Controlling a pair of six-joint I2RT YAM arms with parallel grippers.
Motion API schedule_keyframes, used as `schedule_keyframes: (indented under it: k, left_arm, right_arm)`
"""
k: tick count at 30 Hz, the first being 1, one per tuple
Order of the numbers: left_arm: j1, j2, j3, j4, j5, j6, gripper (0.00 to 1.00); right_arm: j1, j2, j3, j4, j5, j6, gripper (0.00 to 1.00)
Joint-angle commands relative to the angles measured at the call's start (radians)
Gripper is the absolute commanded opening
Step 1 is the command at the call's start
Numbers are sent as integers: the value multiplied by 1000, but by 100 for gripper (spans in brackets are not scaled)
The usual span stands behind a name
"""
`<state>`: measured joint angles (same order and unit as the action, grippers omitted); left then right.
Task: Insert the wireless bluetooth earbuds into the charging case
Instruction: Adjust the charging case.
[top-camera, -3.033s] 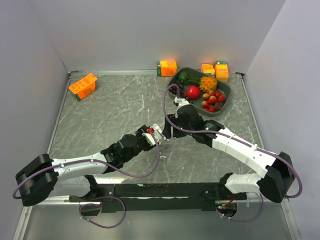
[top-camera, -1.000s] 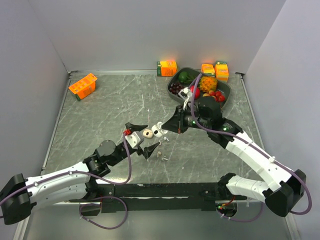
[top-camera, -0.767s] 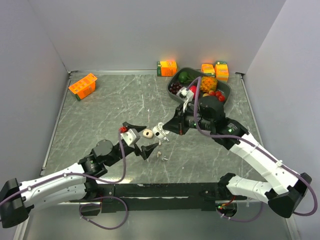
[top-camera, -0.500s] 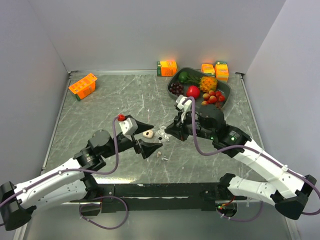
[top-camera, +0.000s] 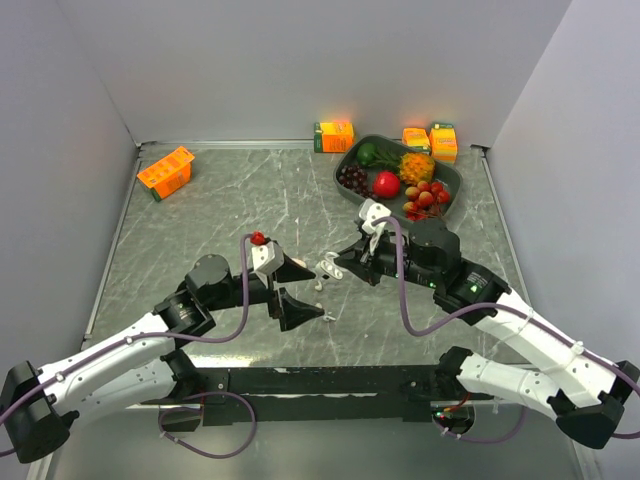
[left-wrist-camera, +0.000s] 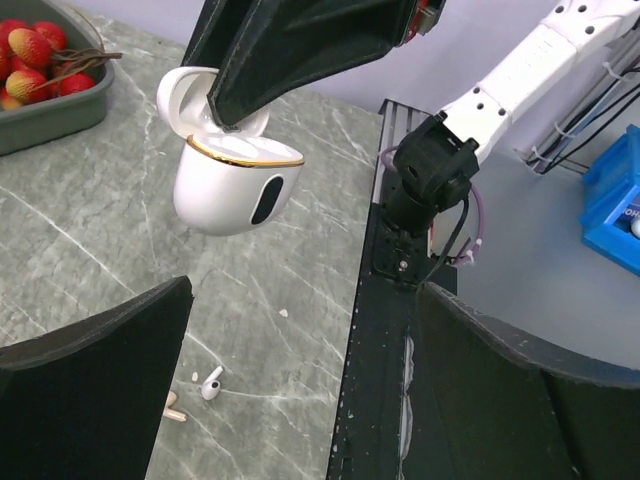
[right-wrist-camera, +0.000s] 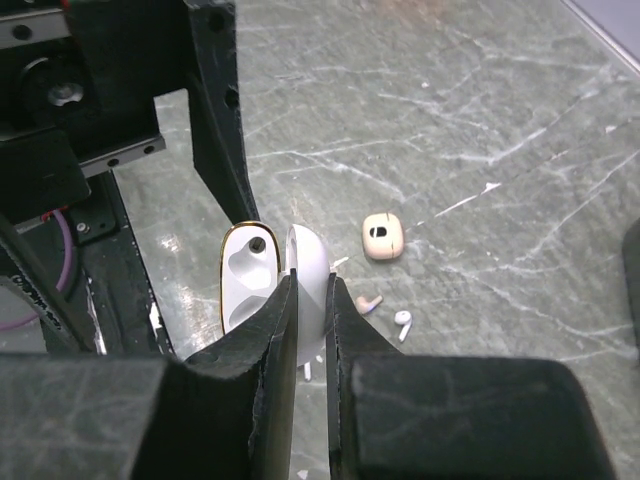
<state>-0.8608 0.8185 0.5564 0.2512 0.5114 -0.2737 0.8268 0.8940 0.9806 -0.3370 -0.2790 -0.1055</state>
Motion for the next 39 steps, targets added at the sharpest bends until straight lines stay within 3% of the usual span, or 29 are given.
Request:
schedule_keyframes:
  k: [1, 6, 14, 22, 30, 33, 37, 39]
  left_arm:
    - [11, 4, -3, 88, 53, 16, 99]
    - [13, -7, -55, 210, 44, 43, 94]
    - [13, 19, -39, 198, 52, 113, 93]
    - [14, 53, -35, 210, 122, 116, 77]
    - [16, 34, -49, 234, 125, 90, 71]
    - [19, 36, -44, 232, 137, 85, 60]
    - [19, 39, -42, 217, 136, 91, 31]
    - [20, 31, -46, 217, 130, 93, 27]
  right_arm:
    - [17, -7, 24, 47, -55, -56, 0]
    - [40, 19, 49, 10, -115, -66, 0]
    - [55, 52, 72, -19, -192, -65, 0]
    - [60, 74, 84, -19, -187, -66, 0]
    - [61, 83, 86, -19, -184, -68, 0]
    - [63, 88, 87, -19, -183, -68, 0]
    - [67, 91, 92, -20, -178, -68, 0]
    - [69, 88, 93, -23, -178, -68, 0]
